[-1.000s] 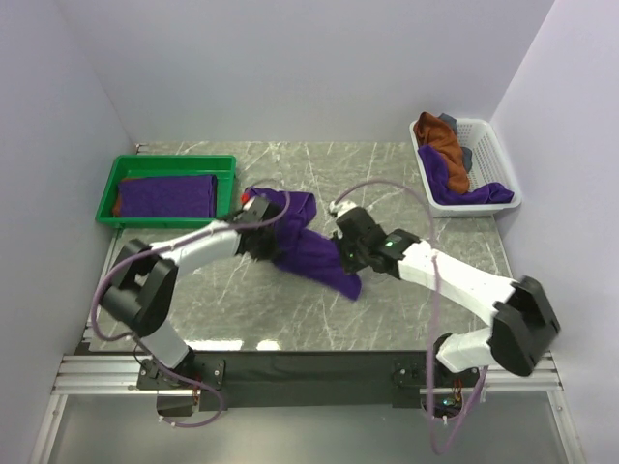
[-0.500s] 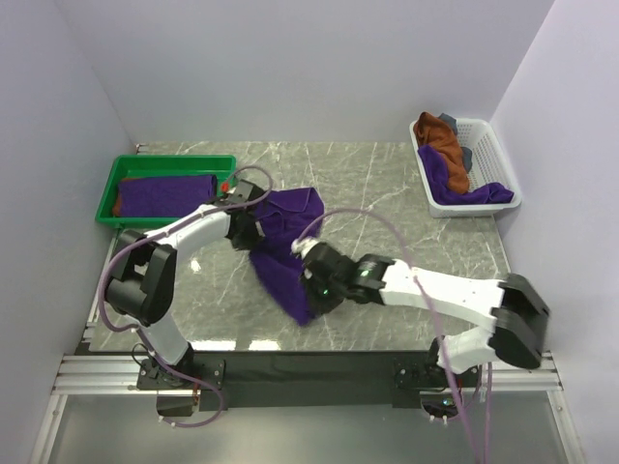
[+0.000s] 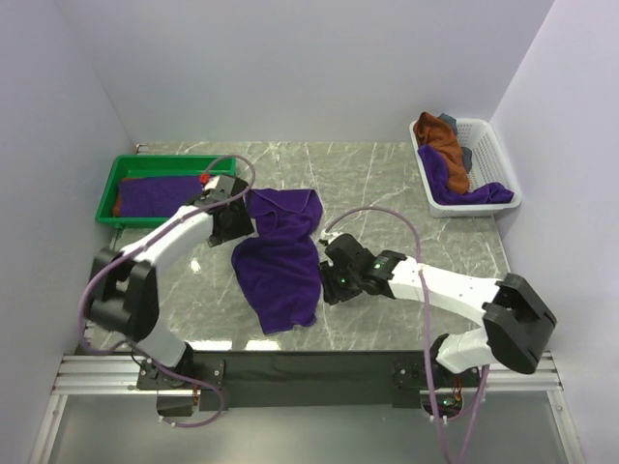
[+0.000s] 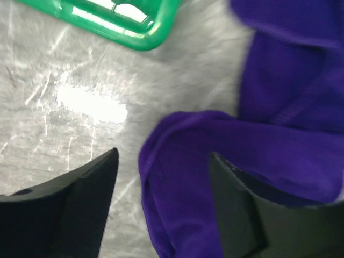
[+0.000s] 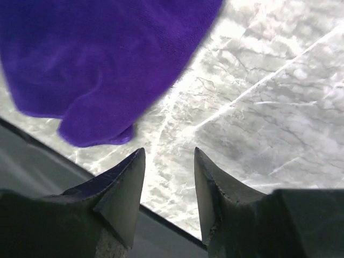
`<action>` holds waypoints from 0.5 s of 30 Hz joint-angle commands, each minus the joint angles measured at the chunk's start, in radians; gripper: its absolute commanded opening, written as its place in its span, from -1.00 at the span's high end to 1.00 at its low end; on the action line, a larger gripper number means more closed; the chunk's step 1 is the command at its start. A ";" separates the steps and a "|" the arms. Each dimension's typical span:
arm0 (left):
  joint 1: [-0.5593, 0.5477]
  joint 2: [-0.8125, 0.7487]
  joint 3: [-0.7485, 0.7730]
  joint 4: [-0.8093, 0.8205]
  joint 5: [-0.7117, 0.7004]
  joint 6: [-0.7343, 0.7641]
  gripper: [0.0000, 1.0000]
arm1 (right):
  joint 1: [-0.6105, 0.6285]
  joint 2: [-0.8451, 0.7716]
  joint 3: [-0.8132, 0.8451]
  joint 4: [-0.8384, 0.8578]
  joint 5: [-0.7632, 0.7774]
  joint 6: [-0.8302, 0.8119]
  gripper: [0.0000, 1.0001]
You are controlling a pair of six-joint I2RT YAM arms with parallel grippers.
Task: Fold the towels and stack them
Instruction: Flatten out the crumpled towel
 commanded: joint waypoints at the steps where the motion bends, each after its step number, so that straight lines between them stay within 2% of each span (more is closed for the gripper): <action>1: -0.011 -0.156 -0.012 0.037 0.045 -0.017 -0.50 | 0.000 0.059 -0.002 0.148 -0.018 0.028 0.04; 5: -0.052 -0.276 -0.096 -0.006 0.039 -0.062 -0.47 | 0.000 0.139 0.055 0.193 0.019 0.023 0.17; 6: -0.064 -0.293 -0.148 -0.004 0.045 -0.082 -0.41 | 0.003 0.153 0.067 0.208 0.026 0.009 0.34; 8: -0.096 -0.340 -0.213 0.012 0.069 -0.121 -0.35 | 0.000 0.192 0.096 0.225 0.027 -0.003 0.47; 12: -0.124 -0.362 -0.388 0.106 0.114 -0.191 -0.17 | 0.000 0.286 0.161 0.228 0.004 -0.027 0.51; 15: -0.141 -0.348 -0.448 0.146 0.112 -0.223 -0.06 | -0.001 0.337 0.176 0.247 0.007 -0.027 0.53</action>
